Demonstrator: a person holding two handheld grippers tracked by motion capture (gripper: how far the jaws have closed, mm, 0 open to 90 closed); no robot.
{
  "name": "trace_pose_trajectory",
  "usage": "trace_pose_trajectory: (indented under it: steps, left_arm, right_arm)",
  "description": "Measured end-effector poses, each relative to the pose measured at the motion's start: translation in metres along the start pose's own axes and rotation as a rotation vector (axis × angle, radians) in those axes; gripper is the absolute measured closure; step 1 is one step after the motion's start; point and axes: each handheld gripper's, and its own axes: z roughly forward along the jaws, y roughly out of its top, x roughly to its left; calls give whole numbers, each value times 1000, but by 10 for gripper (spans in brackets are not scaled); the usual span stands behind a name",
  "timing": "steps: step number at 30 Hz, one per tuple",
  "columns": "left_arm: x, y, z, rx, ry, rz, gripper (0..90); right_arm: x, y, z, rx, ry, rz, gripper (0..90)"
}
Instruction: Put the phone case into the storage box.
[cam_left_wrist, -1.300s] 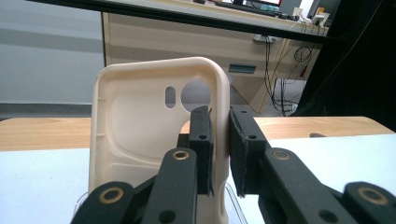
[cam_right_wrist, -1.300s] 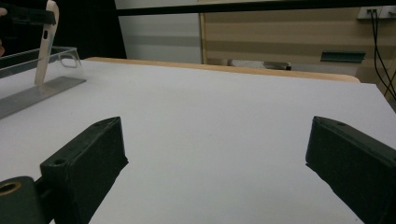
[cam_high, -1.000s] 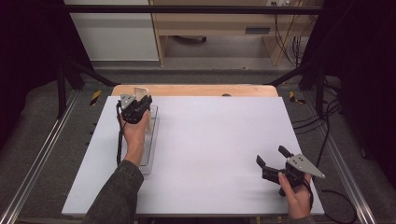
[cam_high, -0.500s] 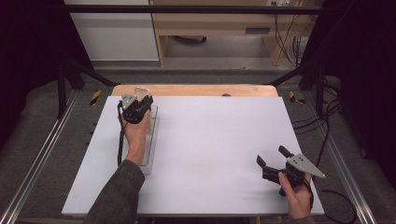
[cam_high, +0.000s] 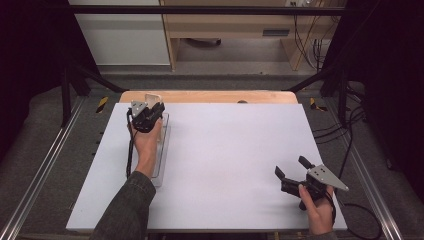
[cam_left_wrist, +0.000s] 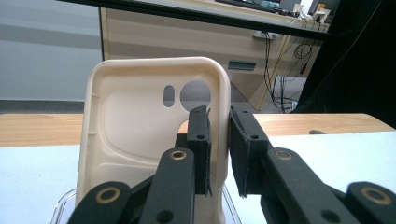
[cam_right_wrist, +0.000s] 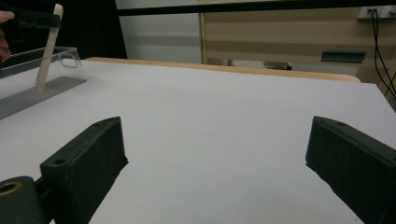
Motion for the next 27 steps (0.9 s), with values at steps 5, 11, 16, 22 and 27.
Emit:
trace_pose_trajectory:
  steps: [5,11,16,22,27]
  left_arm:
    - [1,0,0,-2,1,-5,778]
    - [2,0,1,-4,0,-18,778]
    - [2,0,1,-2,0,-24,777]
    - [-1,4,5,4,-9,-1,779]
    - [-2,5,5,8,-9,3,778]
  right_arm:
    - [0,0,0,1,1,-2,49]
    - [0,0,0,2,1,0,49]
    - [0,0,0,2,2,-4,49]
    - [0,-1,0,3,3,-3,48]
    - [0,-1,0,5,4,-5,48]
